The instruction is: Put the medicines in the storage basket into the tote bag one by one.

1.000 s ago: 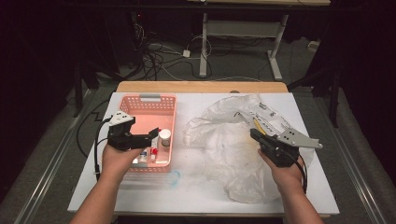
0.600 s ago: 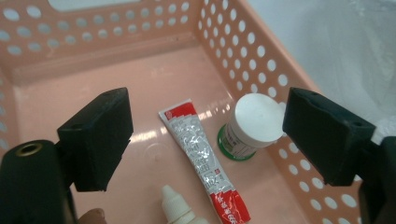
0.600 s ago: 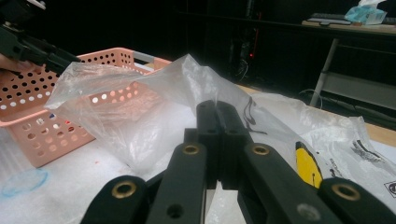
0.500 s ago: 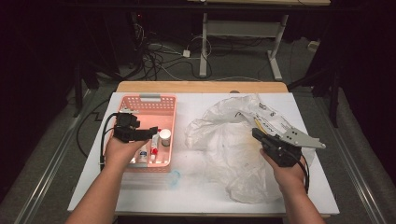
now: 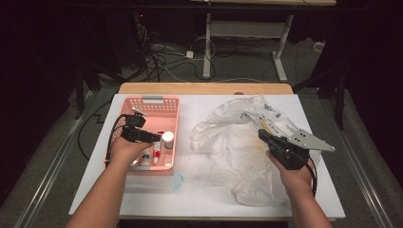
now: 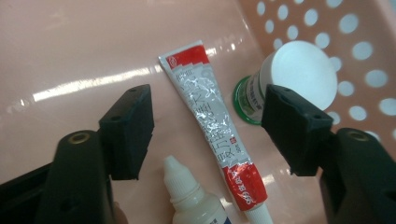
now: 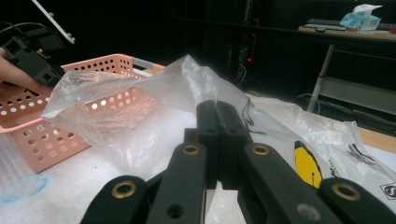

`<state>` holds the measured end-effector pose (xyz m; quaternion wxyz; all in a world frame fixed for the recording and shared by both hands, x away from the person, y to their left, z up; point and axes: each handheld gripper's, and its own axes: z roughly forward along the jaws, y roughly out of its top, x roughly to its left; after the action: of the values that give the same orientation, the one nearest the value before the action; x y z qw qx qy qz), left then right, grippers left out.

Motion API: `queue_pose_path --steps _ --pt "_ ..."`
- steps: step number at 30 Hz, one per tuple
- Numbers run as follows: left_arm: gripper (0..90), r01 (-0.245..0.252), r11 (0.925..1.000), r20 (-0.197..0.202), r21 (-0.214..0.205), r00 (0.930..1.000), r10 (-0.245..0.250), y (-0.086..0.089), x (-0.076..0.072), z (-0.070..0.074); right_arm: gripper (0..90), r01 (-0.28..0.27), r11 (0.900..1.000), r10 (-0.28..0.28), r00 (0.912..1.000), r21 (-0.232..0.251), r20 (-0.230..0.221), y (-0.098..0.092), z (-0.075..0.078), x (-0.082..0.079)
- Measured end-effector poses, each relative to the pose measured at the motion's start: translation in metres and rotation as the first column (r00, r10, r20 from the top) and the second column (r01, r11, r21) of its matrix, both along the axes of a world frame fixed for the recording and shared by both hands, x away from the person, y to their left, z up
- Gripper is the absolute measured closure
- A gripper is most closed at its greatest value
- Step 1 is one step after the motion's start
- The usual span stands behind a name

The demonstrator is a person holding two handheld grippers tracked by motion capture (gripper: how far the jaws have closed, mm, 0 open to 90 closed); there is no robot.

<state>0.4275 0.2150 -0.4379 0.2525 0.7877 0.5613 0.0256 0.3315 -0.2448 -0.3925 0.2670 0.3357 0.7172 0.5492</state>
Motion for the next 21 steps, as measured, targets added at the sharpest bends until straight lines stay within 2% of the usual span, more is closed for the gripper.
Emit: queue_pose_path --steps 4,6,7,8,13,15,21 --pt "37.4 0.031 0.9991 -0.063 0.031 0.9976 -0.029 -0.006 0.006 -0.006 90.0 0.0 1.0 0.0 1.0 0.002 0.002 -0.001 0.001 0.0" --pt "37.6 0.031 0.9985 -0.103 0.046 0.9944 -0.026 -0.007 0.01 -0.011 90.0 0.002 1.0 -0.002 1.0 0.002 0.002 -0.002 0.001 0.0" --pt "37.6 0.031 0.9985 -0.103 0.046 0.9944 -0.026 -0.007 0.01 -0.011 90.0 0.003 1.0 -0.003 1.0 0.0 0.004 -0.002 0.001 0.0" --pt "38.3 0.025 0.9986 -0.121 0.046 0.9924 -0.019 -0.007 0.013 -0.013 90.0 0.005 1.0 -0.005 1.0 0.002 0.001 -0.003 0.001 0.0" --pt "44.2 0.033 0.9976 -0.145 0.061 0.9891 -0.024 -0.01 0.015 -0.017 90.0 0.004 1.0 -0.004 1.0 0.0 0.003 -0.002 0.0 0.0" --pt "44.9 0.031 0.998 -0.159 0.054 0.987 -0.022 -0.013 0.017 -0.018 90.0 0.004 1.0 -0.004 1.0 0.001 0.0 -0.002 0.0 0.0" --pt "51.7 0.005 0.9966 -0.176 0.082 0.9844 0.009 -0.02 0.019 -0.02 90.0 -0.001 1.0 0.001 1.0 -0.006 0.002 -0.001 0.0 0.0"
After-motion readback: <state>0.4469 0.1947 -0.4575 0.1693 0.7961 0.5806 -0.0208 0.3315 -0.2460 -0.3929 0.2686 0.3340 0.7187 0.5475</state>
